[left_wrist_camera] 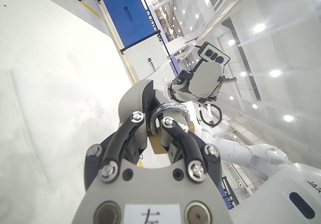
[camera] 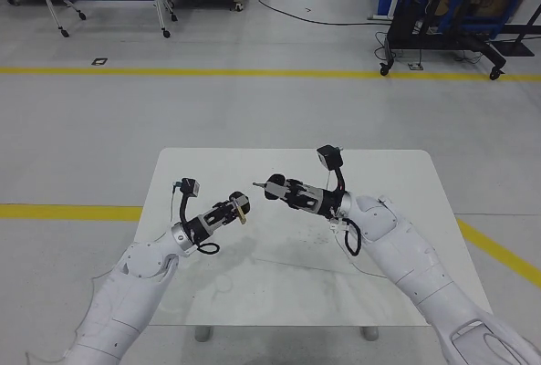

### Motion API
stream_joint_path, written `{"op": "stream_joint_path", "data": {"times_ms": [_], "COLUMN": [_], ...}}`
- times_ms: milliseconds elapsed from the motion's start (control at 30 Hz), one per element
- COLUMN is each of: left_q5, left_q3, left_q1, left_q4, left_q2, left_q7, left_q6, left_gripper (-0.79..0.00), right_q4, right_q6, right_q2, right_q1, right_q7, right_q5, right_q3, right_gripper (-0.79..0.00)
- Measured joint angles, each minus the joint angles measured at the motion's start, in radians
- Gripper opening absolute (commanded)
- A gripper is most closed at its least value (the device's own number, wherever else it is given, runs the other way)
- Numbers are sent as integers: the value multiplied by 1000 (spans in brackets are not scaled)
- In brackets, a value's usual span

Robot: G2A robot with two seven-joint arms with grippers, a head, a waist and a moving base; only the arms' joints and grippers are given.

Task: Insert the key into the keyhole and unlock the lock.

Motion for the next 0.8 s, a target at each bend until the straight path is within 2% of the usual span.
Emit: {"op": "stream_joint_path", "data": {"times_ms": [167, 400, 467, 600, 700, 800], "left_q5": [0, -9, -59, -238, -272, -296], "left_q3": [0, 1, 4, 36, 83, 119], "left_q1": [0, 2, -6, -75, -130, -153], "left_q4": [0, -5, -21, -9, 32, 61], "left_q2": [0, -2, -9, -32, -53, -66], "left_q7": [0, 8, 50, 110, 133, 125], "left_q6": [0, 9, 56, 236, 304, 328], "left_gripper": [-785, -785, -785, -785, -785, -785], "right_q4": [-6, -81, -110, -170, -222, -259], "right_q6": [8, 20, 14, 26, 78, 87], "right_q2": [0, 11, 15, 25, 26, 27], "right_q1": [-4, -72, -102, -168, -208, -236], "right_q7": [-6, -132, -169, -250, -310, -317], "right_q5": [-6, -162, -211, -316, -417, -464], "right_q3": [1, 67, 90, 145, 170, 163], "right_gripper": [-785, -785, -785, -785, -785, -785]}}
